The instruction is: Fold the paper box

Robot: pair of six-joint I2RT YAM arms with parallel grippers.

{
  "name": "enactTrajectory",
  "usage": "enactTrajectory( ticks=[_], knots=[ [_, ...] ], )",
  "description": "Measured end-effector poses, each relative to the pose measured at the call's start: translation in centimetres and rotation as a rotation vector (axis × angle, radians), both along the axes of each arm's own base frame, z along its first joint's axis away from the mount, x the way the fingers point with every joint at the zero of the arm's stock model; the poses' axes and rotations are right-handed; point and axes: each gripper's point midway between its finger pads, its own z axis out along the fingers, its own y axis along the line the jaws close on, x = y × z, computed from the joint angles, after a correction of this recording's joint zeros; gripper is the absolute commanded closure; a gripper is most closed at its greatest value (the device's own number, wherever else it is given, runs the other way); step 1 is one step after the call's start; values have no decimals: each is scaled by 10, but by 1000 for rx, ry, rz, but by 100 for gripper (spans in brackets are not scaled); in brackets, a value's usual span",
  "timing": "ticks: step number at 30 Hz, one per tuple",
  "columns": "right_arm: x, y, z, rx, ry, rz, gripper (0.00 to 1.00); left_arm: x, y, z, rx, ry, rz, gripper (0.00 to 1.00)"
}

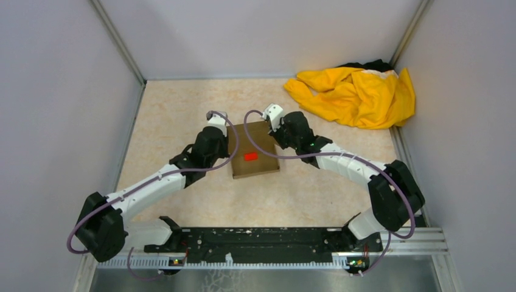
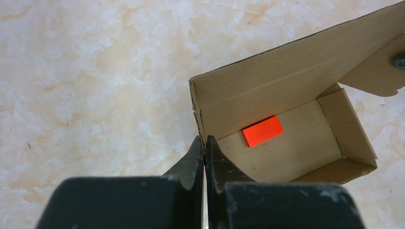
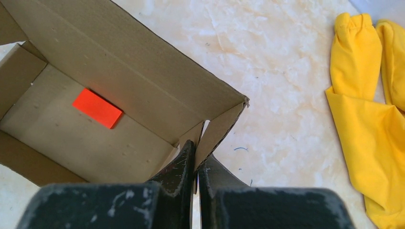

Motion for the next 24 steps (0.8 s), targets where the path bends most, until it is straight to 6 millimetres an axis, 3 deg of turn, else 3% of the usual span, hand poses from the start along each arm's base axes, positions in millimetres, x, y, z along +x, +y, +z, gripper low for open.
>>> enactTrajectory(
  ticks=[5,12,24],
  knots=[
    [1,0,3,-8,-21,-34,100,4,-1,4,1,-8,11,99],
    [1,2,-2,-38,-28,-96,99,12,-1,-7,21,8,36,99],
    [9,-4,4,0,-25,-238,98,27,-9,0,0,-4,68,98]
  ],
)
